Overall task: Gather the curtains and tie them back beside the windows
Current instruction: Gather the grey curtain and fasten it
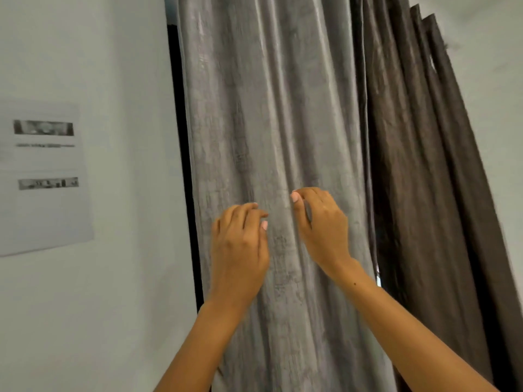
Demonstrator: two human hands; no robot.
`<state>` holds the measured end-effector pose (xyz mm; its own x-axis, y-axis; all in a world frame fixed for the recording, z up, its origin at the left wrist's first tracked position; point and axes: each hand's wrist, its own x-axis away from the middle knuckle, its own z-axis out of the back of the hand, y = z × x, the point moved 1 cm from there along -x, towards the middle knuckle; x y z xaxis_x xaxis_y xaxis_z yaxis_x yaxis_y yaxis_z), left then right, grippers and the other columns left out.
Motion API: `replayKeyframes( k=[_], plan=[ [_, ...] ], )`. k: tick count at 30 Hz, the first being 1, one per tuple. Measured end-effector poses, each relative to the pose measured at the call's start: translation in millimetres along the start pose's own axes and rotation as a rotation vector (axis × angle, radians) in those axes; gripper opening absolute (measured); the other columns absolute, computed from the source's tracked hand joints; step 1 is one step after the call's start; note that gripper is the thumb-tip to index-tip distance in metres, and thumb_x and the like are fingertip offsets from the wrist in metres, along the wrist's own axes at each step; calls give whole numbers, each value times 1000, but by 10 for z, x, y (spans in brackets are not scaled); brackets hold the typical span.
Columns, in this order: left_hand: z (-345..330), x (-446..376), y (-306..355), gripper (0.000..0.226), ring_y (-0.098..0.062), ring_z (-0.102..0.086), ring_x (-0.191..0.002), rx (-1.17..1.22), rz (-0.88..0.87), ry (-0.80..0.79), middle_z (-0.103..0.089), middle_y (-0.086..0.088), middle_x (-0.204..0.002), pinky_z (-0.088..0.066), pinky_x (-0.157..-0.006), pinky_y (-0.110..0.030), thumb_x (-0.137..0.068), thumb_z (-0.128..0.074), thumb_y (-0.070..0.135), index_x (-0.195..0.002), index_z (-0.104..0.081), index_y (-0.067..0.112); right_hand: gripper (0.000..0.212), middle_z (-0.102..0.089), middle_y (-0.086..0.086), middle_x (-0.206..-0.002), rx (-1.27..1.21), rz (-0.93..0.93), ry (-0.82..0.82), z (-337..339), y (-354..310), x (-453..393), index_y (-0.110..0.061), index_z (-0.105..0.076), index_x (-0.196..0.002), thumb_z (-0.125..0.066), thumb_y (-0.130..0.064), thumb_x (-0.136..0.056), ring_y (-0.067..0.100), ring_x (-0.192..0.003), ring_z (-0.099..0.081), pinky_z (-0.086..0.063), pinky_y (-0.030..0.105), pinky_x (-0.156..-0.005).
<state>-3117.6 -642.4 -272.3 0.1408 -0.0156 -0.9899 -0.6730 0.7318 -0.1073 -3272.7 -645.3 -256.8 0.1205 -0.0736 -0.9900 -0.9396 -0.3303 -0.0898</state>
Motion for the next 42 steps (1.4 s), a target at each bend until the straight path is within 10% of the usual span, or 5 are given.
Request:
replayKeyframes(
  k=[15, 20, 34, 38, 42],
  plan=[
    [-495, -1696, -672, 24, -26, -59, -91, -378, -119, 151, -64, -7, -96, -49, -71, -36, -88, -50, 29, -92, -65, 11, 19, -65, 3, -85, -49, 153, 90, -714, 344, -1763, -9, -66, -85, -56, -22, -95, 20, -76, -60, -43, 29, -50],
    [-627, -2235, -838, 49, -38, -27, -132, -544, 200, -134, -25, -26, -146, -32, -104, -45, -98, -41, 41, -135, -42, 9, 29, -61, 4, -106, 33, 97, -93, -1020, 477, -2269, -11, -63, -99, -47, -35, -98, 20, -94, -55, -36, 26, -59],
    [-1529, -2779, -816, 120, -40, -19, -139, -23, 516, -229, -25, -25, -150, -26, -110, -46, -73, -57, 71, -148, 10, 5, 41, -33, 19, -144, 259, 27, -190, -1252, 1358, -2792, -15, -50, -123, -51, -44, -93, 38, -135, -27, -29, 52, -106],
    [-1597, -2965, -760, 67, -36, -46, -120, -374, 382, -156, -54, -18, -122, -39, -96, -42, -84, -65, 27, -134, -32, -4, 68, 14, 28, -154, 73, -289, -281, -1223, 1633, -3067, -29, -22, -146, -60, -38, -91, 54, -139, -6, -17, 65, -108],
    [-1487, -3017, -714, 38, -43, -8, -138, -862, 255, -58, -14, -31, -147, -15, -108, -59, -80, -66, 46, -101, -50, 21, 75, -32, 25, -146, -67, -292, -442, -1429, 1696, -3260, -17, -6, -152, -53, -9, -94, 41, -128, -40, -40, 45, -98]
  ],
)
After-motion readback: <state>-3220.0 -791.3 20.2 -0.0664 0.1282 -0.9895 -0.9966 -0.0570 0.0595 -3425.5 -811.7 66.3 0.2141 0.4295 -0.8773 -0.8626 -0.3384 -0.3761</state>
